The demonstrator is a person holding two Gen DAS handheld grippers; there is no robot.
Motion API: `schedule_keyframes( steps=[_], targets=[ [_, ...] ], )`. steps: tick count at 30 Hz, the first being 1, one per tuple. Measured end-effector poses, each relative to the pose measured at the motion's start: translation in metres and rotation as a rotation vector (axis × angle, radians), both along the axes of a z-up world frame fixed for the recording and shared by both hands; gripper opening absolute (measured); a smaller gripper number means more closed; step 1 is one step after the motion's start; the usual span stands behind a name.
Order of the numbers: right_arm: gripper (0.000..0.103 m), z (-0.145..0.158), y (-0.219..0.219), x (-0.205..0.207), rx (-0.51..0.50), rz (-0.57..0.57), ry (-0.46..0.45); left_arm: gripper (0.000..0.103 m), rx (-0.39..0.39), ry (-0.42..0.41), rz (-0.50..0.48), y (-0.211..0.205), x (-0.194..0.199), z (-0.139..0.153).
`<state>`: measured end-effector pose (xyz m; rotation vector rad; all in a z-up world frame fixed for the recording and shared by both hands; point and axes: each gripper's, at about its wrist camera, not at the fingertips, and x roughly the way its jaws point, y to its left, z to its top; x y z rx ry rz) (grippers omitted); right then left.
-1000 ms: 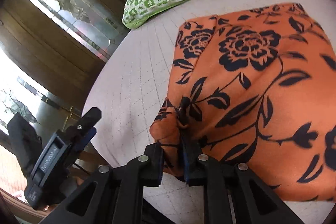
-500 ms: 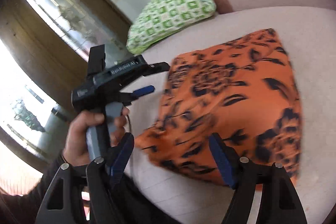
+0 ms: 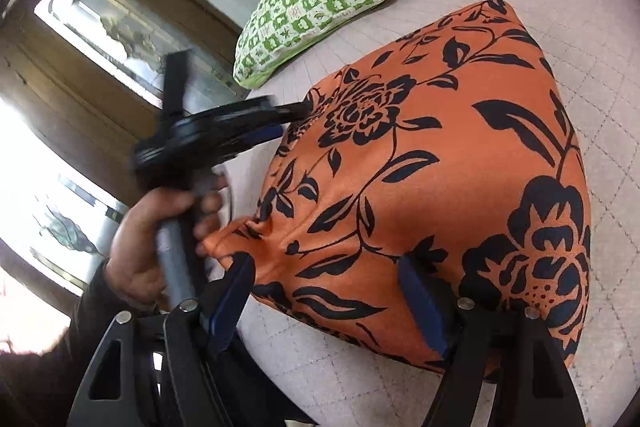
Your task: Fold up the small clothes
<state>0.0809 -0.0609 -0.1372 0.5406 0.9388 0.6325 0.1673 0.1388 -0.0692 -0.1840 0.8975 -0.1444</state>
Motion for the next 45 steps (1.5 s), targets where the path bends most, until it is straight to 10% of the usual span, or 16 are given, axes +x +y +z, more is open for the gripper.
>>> schedule_keyframes(
  steps=[5,9,12,19,26,32,35,37,41,45],
  targets=[
    [0.077,0.02,-0.023,-0.008,0.161,-0.067,-0.025,0.067,-0.031,-0.068,-0.086,-0.014,-0.069,0.023],
    [0.081,0.015,-0.046,-0.009,0.248,-0.139,0.027,0.068,0.076,0.191,-0.064,-0.025,-0.081,-0.061],
    [0.083,-0.015,-0.06,-0.004,0.272,-0.179,0.185,0.068,0.043,0.127,-0.022,-0.019,-0.096,-0.043],
    [0.083,0.009,-0.09,-0.004,0.308,-0.231,0.095,0.068,0.038,-0.069,-0.108,-0.039,-0.096,0.019],
    [0.082,-0.046,-0.111,0.039,0.318,-0.269,0.307,0.068,0.13,0.003,-0.122,-0.065,-0.044,-0.013],
    [0.039,-0.024,-0.08,0.046,0.059,-0.207,0.26,0.076,0.121,0.112,-0.048,-0.047,-0.033,-0.057],
    [0.034,-0.009,-0.067,0.036,-0.036,-0.212,0.208,0.076,0.13,0.104,-0.055,-0.046,-0.036,-0.06],
    [0.034,-0.034,-0.062,0.042,-0.127,-0.179,0.273,0.076,0.114,0.105,-0.053,-0.043,-0.038,-0.063],
    [0.065,-0.02,-0.087,0.039,0.083,-0.221,0.251,0.076,0.104,0.085,-0.056,-0.044,-0.038,-0.062],
    [0.073,-0.003,-0.102,0.063,0.157,-0.258,0.208,0.077,0.091,0.068,-0.061,-0.042,-0.042,-0.061]
  ],
)
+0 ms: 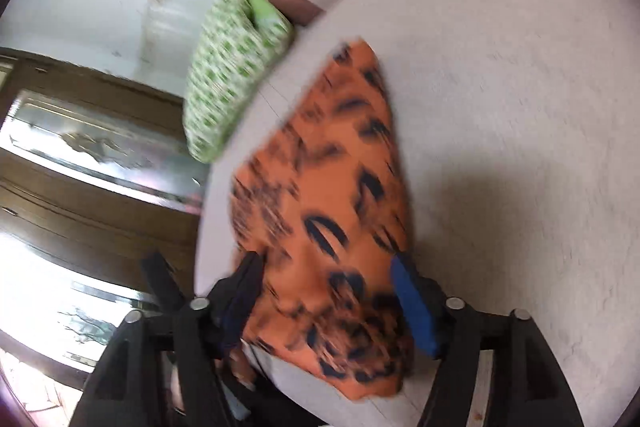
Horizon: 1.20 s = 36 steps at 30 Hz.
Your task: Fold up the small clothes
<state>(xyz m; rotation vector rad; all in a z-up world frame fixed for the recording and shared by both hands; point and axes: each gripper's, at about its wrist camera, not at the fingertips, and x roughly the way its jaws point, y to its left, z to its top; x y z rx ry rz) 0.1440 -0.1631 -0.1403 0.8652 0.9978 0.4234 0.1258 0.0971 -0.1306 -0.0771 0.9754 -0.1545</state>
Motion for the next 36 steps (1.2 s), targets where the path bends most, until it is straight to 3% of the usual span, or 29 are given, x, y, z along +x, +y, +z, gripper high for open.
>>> schedule_keyframes(
  steps=[3,4,5,7,9,10,11,13,17,20,21,22,24,26,27,28,30,31,32,34,36],
  targets=[
    [0.073,-0.027,0.007,0.036,0.01,0.011,0.107,0.077,-0.013,-0.005,-0.003,0.001,0.001,0.0],
    [0.068,-0.035,0.017,0.044,-0.012,0.025,0.139,0.077,-0.015,-0.006,-0.004,0.001,0.002,0.0],
    [0.039,-0.034,0.026,0.048,-0.084,0.04,0.137,0.077,-0.016,-0.009,-0.006,0.002,0.001,0.0],
    [0.034,-0.005,0.046,0.037,-0.257,0.046,0.029,0.077,-0.022,-0.013,-0.008,0.003,0.0,0.0],
    [0.034,0.004,0.056,0.029,-0.352,0.029,-0.012,0.078,-0.023,-0.014,-0.008,0.003,0.0,0.0],
    [0.034,-0.005,0.058,0.032,-0.385,0.031,0.026,0.078,-0.017,-0.016,-0.01,0.002,-0.001,0.0],
    [0.04,-0.013,0.054,0.038,-0.376,0.032,0.061,0.078,-0.015,-0.017,-0.01,0.002,0.0,0.0],
    [0.05,-0.018,0.033,0.035,-0.227,0.004,0.082,0.078,-0.022,-0.019,-0.009,0.004,-0.001,0.001],
    [0.074,-0.003,0.012,0.055,-0.137,-0.085,0.012,0.078,-0.028,-0.015,-0.005,0.006,-0.002,0.0],
    [0.073,-0.029,0.009,0.092,-0.082,-0.064,0.111,0.078,-0.033,-0.014,-0.006,0.007,-0.001,0.001],
    [0.04,-0.04,0.019,0.105,-0.065,-0.022,0.152,0.078,-0.036,-0.014,-0.006,0.007,-0.001,0.001],
    [0.034,-0.035,0.027,0.108,-0.129,-0.004,0.142,0.078,-0.038,-0.013,-0.007,0.006,-0.001,0.001],
    [0.028,-0.006,0.046,0.099,-0.301,0.029,0.029,0.078,-0.044,-0.013,-0.006,0.008,-0.001,0.001],
    [0.028,0.005,0.058,0.092,-0.435,0.019,-0.023,0.08,-0.043,-0.013,-0.002,0.008,0.0,0.002],
    [0.028,-0.005,0.06,0.094,-0.472,0.03,0.013,0.08,-0.038,-0.013,-0.001,0.007,0.0,0.001],
    [0.029,-0.015,0.061,0.097,-0.482,0.042,0.034,0.08,-0.033,-0.015,-0.001,0.006,0.001,0.001],
    [0.039,-0.003,0.054,0.09,-0.453,0.009,0.006,0.08,-0.057,-0.024,-0.003,0.01,-0.001,0.002],
    [0.048,0.006,0.053,0.084,-0.458,-0.012,-0.003,0.08,-0.075,-0.024,-0.004,0.013,-0.001,0.002],
    [0.065,0.014,0.052,0.078,-0.479,-0.03,-0.019,0.079,-0.099,-0.022,-0.002,0.017,-0.001,0.005],
    [0.066,0.041,0.064,0.058,-0.509,-0.027,-0.105,0.078,-0.176,-0.043,0.01,0.029,-0.008,0.018],
    [0.067,0.06,0.079,0.036,-0.471,0.026,-0.186,0.078,-0.226,-0.102,0.016,0.044,-0.025,0.037]
  ],
)
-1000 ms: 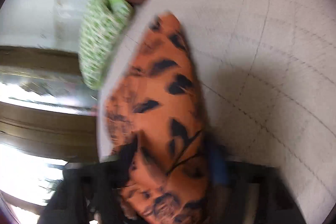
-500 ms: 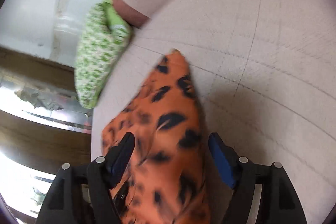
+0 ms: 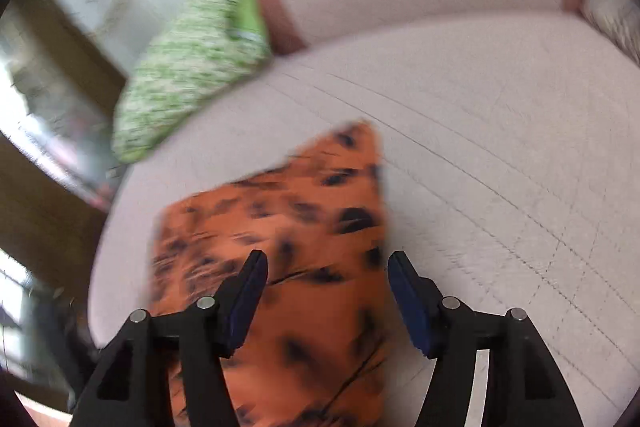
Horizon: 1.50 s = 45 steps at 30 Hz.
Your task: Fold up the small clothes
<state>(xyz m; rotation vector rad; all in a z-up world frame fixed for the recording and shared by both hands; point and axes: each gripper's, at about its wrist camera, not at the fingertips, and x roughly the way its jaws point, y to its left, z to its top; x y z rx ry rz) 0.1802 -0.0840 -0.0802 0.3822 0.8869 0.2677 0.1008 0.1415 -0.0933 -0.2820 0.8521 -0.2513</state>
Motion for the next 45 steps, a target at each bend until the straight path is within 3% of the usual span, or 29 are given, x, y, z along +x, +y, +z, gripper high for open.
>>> schedule_keyframes(
  steps=[2,3,4,5,6,8,12,14,16,18,19,20,22,23,24,26,27,29,30,33,35,37,39,40,41,42,43,45],
  targets=[
    [0.071,0.006,0.012,-0.015,0.032,0.078,-0.024,0.078,-0.067,0.01,0.004,0.016,-0.018,0.006],
    [0.073,0.001,0.016,-0.025,0.036,0.104,-0.016,0.078,-0.107,0.054,0.004,0.022,-0.025,0.0],
    [0.074,-0.009,0.018,-0.032,0.039,0.123,0.008,0.07,-0.128,0.108,-0.001,0.025,-0.03,-0.009],
    [0.074,-0.025,0.021,-0.032,0.044,0.145,0.058,0.039,-0.134,0.207,-0.018,0.025,-0.033,-0.03],
    [0.074,-0.045,0.022,-0.03,0.047,0.159,0.113,0.035,-0.158,0.262,-0.031,0.025,-0.035,-0.045],
    [0.074,-0.051,0.017,-0.037,0.066,0.146,0.08,0.033,-0.19,0.264,-0.017,0.028,-0.035,-0.042],
    [0.077,-0.048,0.013,-0.031,0.119,0.142,0.116,0.038,-0.129,0.236,-0.046,0.018,-0.031,-0.015],
    [0.077,-0.051,0.009,-0.031,0.148,0.15,0.123,0.066,-0.151,0.162,-0.042,0.022,-0.026,0.003],
    [0.077,-0.051,0.008,-0.032,0.167,0.154,0.122,0.075,-0.149,0.097,-0.025,0.029,-0.009,0.015],
    [0.077,-0.049,0.007,-0.038,0.172,0.158,0.119,0.075,-0.154,0.118,-0.04,0.033,0.032,0.008],
    [0.077,-0.049,0.006,-0.039,0.174,0.159,0.118,0.063,-0.18,0.156,-0.049,0.037,0.052,-0.003],
    [0.077,-0.049,0.005,-0.041,0.177,0.16,0.118,0.04,-0.209,0.213,-0.049,0.039,0.071,-0.016],
    [0.077,-0.049,0.004,-0.04,0.188,0.162,0.119,0.036,-0.255,0.335,-0.046,0.039,0.106,-0.045],
    [0.077,-0.05,0.003,-0.04,0.196,0.164,0.121,0.027,-0.277,0.344,-0.055,0.039,0.111,-0.049],
    [0.077,-0.051,0.003,-0.039,0.204,0.164,0.123,0.022,-0.249,0.323,-0.07,0.035,0.113,-0.046],
    [0.077,-0.051,0.003,-0.038,0.204,0.171,0.129,0.013,-0.1,0.208,-0.109,0.023,0.105,-0.026],
    [0.077,-0.051,0.004,-0.038,0.199,0.174,0.13,0.013,-0.053,0.176,-0.118,0.016,0.099,-0.023],
    [0.077,-0.053,0.006,-0.037,0.189,0.182,0.128,0.018,-0.122,0.245,-0.084,0.023,0.102,-0.044],
    [0.077,-0.053,0.007,-0.038,0.182,0.185,0.124,0.019,-0.14,0.24,-0.078,0.025,0.101,-0.042],
    [0.078,-0.052,0.005,-0.039,0.189,0.182,0.122,0.033,-0.089,0.186,-0.055,0.024,0.087,-0.021],
    [0.078,-0.053,0.003,-0.038,0.208,0.172,0.124,0.05,-0.106,0.145,-0.078,0.022,0.07,-0.003],
    [0.078,-0.052,0.003,-0.038,0.217,0.161,0.126,0.055,-0.101,0.1,-0.058,0.025,0.05,0.01],
    [0.078,-0.05,0.003,-0.038,0.214,0.157,0.134,0.055,-0.095,0.095,-0.072,0.016,0.026,0.013],
    [0.078,-0.049,0.004,-0.038,0.21,0.158,0.137,0.041,-0.045,0.131,-0.076,0.011,0.016,0.0],
    [0.079,-0.049,0.004,-0.037,0.206,0.159,0.139,0.02,0.002,0.183,-0.078,0.009,0.019,-0.016],
    [0.079,-0.05,0.004,-0.037,0.204,0.161,0.139,0.022,-0.013,0.231,-0.075,0.011,0.02,-0.035],
    [0.079,-0.051,0.005,-0.036,0.205,0.165,0.146,0.027,-0.043,0.226,-0.057,0.016,0.019,-0.039],
    [0.079,-0.046,0.003,-0.038,0.195,0.162,0.155,0.027,-0.116,0.231,-0.027,0.025,0.018,-0.027]
  ],
)
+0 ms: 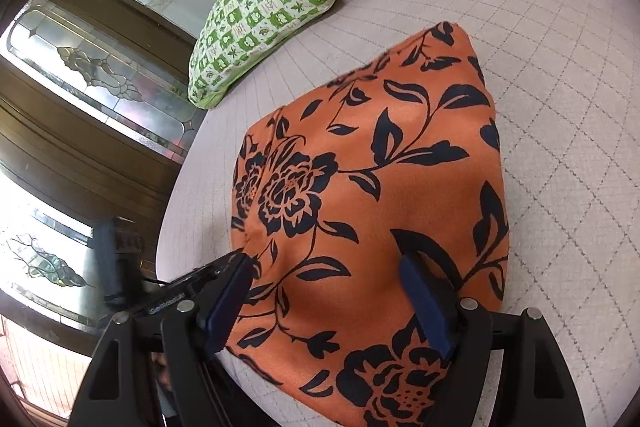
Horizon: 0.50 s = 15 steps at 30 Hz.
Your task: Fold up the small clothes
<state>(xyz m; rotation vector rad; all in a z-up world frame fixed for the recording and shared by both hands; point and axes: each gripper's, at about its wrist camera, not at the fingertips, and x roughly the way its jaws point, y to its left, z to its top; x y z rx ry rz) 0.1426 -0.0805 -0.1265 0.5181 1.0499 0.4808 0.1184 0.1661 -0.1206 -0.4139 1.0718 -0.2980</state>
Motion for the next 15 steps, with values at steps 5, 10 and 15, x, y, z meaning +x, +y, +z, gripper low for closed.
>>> schedule_keyframes(
  steps=[5,10,15],
  targets=[
    [0.079,0.026,-0.019,-0.022,0.031,-0.05,-0.068,0.074,-0.018,-0.131,0.006,0.003,-0.015,0.034],
    [0.083,0.016,-0.052,-0.027,0.014,-0.141,-0.04,0.076,-0.07,-0.065,0.029,0.015,-0.009,0.014],
    [0.083,-0.016,-0.075,-0.003,0.118,-0.215,0.061,0.076,-0.042,-0.02,0.004,0.005,0.004,0.004]
  ],
)
